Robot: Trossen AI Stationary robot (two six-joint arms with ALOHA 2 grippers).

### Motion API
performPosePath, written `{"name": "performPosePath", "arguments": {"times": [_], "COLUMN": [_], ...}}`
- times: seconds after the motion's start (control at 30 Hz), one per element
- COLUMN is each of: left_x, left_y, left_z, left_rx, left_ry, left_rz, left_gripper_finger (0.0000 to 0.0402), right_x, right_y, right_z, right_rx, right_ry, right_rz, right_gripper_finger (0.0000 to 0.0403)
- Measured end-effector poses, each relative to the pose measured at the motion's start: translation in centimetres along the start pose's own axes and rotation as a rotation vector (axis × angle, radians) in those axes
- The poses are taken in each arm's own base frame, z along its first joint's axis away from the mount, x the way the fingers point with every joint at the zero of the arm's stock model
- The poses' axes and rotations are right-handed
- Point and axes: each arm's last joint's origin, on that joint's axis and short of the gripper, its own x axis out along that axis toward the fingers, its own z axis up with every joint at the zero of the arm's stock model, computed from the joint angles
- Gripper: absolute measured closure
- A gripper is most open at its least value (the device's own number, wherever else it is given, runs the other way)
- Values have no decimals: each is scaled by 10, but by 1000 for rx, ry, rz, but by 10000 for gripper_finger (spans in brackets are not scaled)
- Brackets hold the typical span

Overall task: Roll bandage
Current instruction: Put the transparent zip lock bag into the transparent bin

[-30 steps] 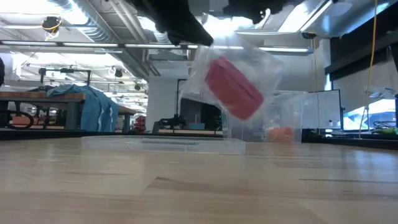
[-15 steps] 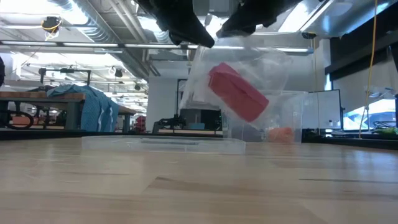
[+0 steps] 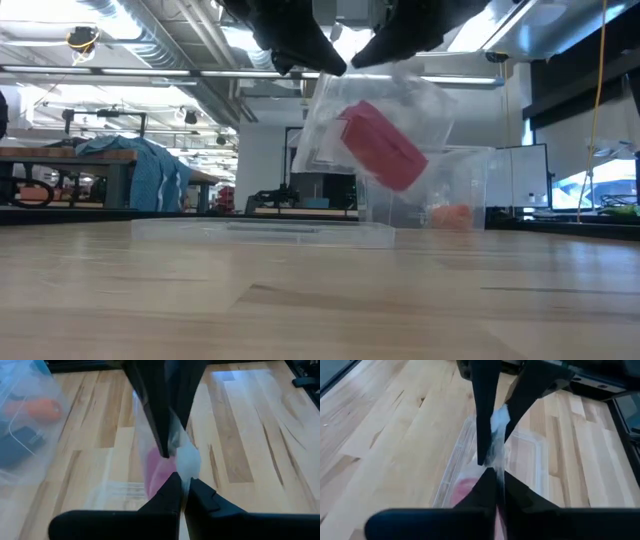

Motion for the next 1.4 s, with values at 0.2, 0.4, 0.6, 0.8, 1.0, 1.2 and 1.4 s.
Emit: {"name": "performPosePath", "arguments": {"times": [0.2, 0.4, 0.6, 0.8, 1.0, 1.2, 1.4], "left_x": [2, 3, -12, -41, -47, -48, -45], "left_y": [3, 5, 17, 27, 31, 35, 35], "left_z": [1, 3, 9, 15, 15, 14, 9], "left_rx": [-76, -102, -121, -163, -126, -123, -127], "left_ry": [-50, -77, -110, -142, -144, -137, -87], "left_rz": [5, 9, 33, 76, 185, 352, 363], "left_gripper_finger": [384, 304, 241, 228, 235, 245, 247], "right_x": [0, -6, -36, -83, -129, -172, -178], "right_y": [0, -3, -7, -13, -26, -63, -101], "right_z": [-2, -3, 1, 9, 7, 2, -2], "right_rx": [-15, -23, -21, -11, -26, 71, 123], "right_ry": [27, 55, 61, -7, -21, -97, -160], "right_rz": [-28, -107, -197, -309, -519, -792, -880], "right_gripper_finger": [398, 399, 400, 401, 401, 402, 402]}}
